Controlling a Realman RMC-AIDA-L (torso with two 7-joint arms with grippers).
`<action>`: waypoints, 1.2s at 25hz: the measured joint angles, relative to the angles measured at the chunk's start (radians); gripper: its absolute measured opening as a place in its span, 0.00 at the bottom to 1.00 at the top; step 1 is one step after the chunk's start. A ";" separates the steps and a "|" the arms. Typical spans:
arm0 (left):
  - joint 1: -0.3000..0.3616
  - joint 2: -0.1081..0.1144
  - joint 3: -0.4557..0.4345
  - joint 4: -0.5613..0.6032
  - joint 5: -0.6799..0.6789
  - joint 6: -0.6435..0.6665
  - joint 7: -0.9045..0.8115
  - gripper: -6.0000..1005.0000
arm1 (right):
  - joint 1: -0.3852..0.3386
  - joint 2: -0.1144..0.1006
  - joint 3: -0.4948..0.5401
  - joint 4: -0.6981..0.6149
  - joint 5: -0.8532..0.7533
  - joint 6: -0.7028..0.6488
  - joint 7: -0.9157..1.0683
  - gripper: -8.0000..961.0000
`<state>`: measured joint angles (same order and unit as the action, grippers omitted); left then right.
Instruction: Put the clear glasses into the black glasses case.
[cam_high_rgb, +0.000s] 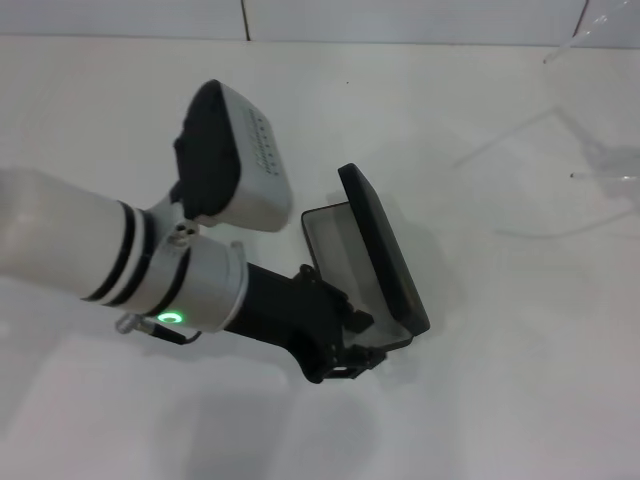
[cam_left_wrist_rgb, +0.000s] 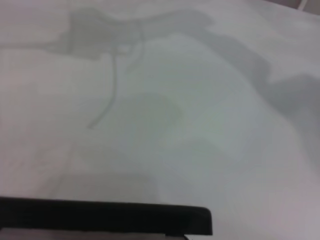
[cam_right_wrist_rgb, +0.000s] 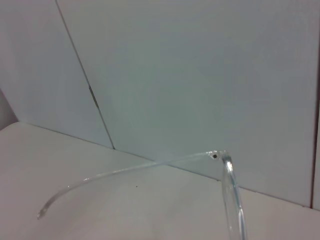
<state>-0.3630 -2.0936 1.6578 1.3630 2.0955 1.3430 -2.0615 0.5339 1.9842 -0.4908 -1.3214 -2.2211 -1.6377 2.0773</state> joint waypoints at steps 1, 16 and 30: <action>-0.002 0.000 0.005 -0.002 0.000 -0.004 0.000 0.37 | 0.000 0.000 0.000 0.002 0.000 0.001 0.000 0.13; -0.026 -0.003 0.072 -0.032 -0.065 -0.068 0.024 0.37 | -0.011 0.006 0.002 0.011 0.000 -0.006 -0.008 0.13; -0.044 0.002 0.102 -0.024 -0.098 -0.100 0.030 0.37 | -0.019 0.012 0.001 0.015 0.001 -0.007 -0.013 0.13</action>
<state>-0.4073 -2.0918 1.7596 1.3388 1.9974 1.2427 -2.0314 0.5148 1.9962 -0.4893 -1.3060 -2.2198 -1.6443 2.0648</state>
